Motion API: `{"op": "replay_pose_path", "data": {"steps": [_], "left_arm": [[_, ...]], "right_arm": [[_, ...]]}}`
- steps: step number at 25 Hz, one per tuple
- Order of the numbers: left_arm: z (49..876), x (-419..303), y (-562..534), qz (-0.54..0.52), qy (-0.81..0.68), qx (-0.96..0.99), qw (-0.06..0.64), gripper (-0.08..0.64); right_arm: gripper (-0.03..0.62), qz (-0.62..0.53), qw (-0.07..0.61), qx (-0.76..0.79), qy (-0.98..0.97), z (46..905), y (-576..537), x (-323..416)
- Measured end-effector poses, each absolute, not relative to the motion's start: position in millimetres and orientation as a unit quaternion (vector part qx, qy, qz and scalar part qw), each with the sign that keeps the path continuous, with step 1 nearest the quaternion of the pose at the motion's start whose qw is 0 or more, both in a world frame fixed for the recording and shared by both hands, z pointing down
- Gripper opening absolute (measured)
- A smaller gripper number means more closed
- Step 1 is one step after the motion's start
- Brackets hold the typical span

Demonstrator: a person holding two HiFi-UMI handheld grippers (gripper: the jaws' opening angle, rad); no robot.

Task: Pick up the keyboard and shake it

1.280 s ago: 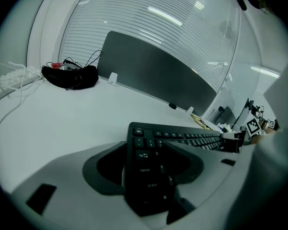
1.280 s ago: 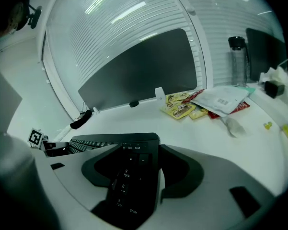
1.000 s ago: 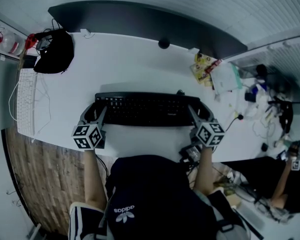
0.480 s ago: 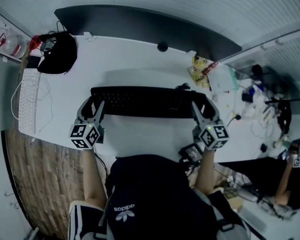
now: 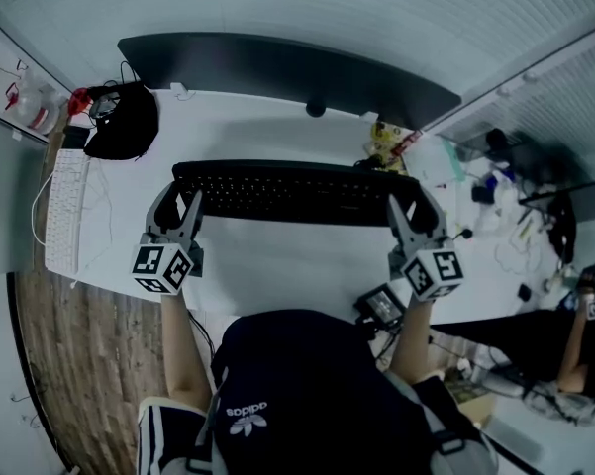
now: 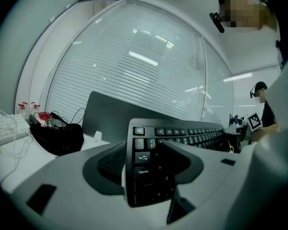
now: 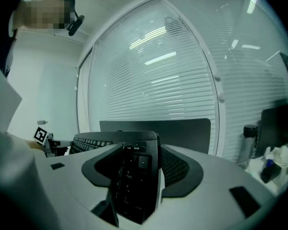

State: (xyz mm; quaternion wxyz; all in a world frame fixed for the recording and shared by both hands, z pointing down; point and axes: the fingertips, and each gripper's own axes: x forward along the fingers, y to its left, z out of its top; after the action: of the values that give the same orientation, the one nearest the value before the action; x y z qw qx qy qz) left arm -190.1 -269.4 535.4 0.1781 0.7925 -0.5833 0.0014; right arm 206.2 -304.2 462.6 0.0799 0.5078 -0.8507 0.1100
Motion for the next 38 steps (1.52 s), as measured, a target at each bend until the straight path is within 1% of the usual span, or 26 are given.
{"op": "replay_pose_path", "data": {"steps": [6,13,21,25,38], "left_arm": [[482,-196,-272,-0.032,-0.586,0.801,0.121,0.216],[435,-200,-261,-0.059,-0.575,0.812,0.082,0.215],[409,-191,-258,-0.083,-0.537,0.837,0.071,0.215],[408,-187,-251,-0.084,-0.527,0.842,0.07,0.215],[393,-154,-181,-0.093,-0.56,0.822,0.042,0.215]], "right_arm": [[0.233,0.063,0.041,0.506,-0.86,413,-298,202],[0.233,0.014,0.022,0.513,-0.858,370,-277,202],[0.233,-0.01,-0.004,0.545,-0.839,347,-238,212],[0.233,-0.018,-0.002,0.553,-0.833,341,-223,216],[0.232,-0.035,-0.02,0.513,-0.857,328,-181,251]]}}
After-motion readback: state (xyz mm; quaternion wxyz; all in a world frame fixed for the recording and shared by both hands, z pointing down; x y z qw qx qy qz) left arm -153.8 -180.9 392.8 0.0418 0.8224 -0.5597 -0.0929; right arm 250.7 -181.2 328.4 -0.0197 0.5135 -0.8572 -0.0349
